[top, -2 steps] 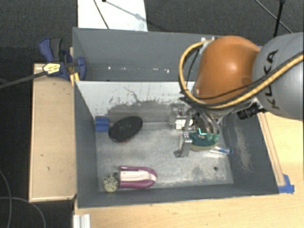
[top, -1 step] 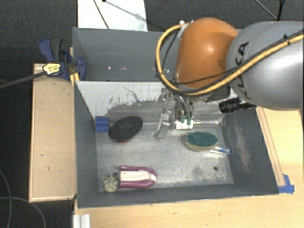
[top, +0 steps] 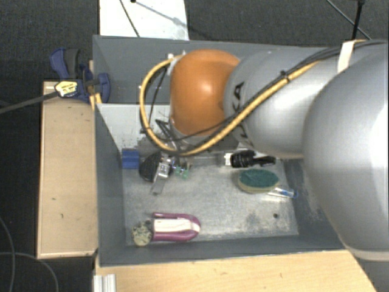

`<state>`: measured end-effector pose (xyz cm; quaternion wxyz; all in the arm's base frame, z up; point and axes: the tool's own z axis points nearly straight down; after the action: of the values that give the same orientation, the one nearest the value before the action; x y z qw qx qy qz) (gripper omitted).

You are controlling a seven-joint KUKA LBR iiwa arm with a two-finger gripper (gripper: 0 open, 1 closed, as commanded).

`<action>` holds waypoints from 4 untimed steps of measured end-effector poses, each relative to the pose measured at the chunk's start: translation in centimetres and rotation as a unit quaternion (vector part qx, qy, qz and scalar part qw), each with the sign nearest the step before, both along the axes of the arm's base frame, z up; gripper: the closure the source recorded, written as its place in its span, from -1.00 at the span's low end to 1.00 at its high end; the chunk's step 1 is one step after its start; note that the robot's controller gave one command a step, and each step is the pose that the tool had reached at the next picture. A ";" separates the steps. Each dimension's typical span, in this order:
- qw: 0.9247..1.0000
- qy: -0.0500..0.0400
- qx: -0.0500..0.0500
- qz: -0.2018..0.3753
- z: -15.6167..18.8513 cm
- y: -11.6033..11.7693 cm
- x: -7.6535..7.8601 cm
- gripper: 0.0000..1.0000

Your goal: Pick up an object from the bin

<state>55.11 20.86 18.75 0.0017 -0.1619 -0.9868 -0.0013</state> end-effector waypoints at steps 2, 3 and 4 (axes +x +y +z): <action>0.999 -0.013 0.000 -0.035 -11.0 -3.4 2.7 -1.00; 0.987 -0.013 0.001 0.157 -11.1 0.6 3.6 -1.00; 0.990 -0.006 0.000 0.144 -11.4 1.0 2.7 -1.00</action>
Offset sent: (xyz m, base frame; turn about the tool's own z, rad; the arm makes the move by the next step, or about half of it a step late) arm 0.0384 -0.0397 -0.0957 -0.2375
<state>57.81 21.85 7.30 -0.0043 -0.0184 -0.9998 -0.0017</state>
